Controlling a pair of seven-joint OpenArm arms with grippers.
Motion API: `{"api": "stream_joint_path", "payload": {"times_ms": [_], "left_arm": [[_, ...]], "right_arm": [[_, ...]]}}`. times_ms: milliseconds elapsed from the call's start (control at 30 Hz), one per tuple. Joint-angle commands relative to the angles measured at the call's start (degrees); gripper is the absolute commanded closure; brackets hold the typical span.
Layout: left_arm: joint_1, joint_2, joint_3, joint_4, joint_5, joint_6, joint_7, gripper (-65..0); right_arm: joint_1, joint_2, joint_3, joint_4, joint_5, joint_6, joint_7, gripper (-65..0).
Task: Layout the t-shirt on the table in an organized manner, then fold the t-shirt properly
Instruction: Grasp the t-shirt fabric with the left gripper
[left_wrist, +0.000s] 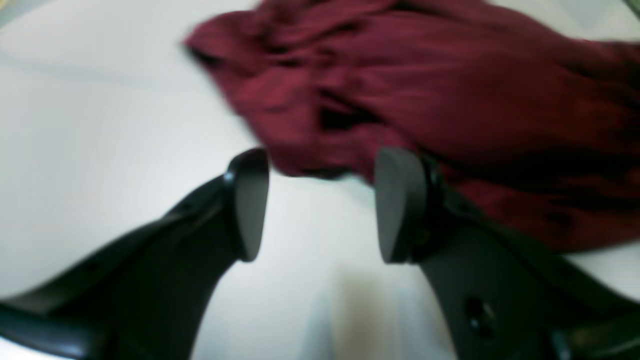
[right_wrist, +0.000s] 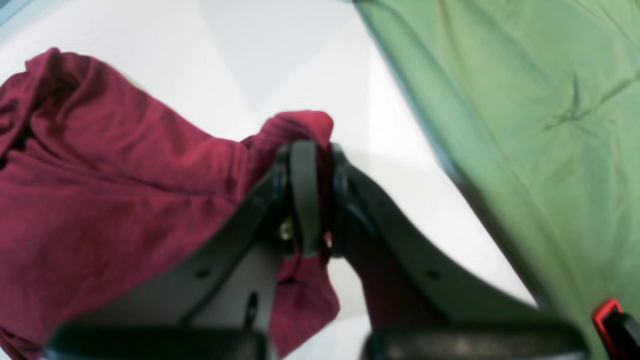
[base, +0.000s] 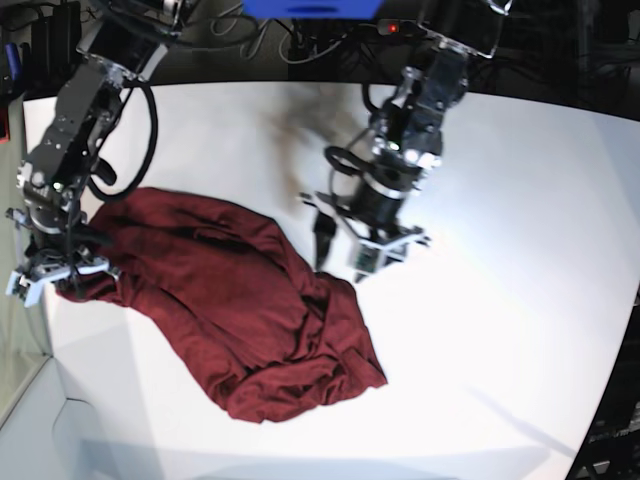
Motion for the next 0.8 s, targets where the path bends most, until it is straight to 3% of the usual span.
{"api": "stream_joint_path", "payload": {"times_ms": [0,200,600,767], "left_arm": [[-1.0,0.6,0.9,0.9,-0.1,0.3,-1.7,-34.0],[-1.2,4.0,3.3,-3.0,0.2,0.4,-2.0,-41.3],[-7.1,10.0,3.2,-15.9,-0.1,0.6,-2.3,-41.2],[-8.6,10.3,3.2,-19.0,-0.1,0.6,-2.3,-41.2]], "right_arm": [[1.0,0.5,-0.7,0.9,0.3,0.2,1.5,0.0],[0.9,1.0,-2.7,1.0,0.3,0.2,1.3,0.0],[0.4,1.2,-3.0,0.9,0.3,0.2,1.3,0.0],[0.4,1.3,-3.0,0.9,0.3,0.2,1.3,0.0]]}}
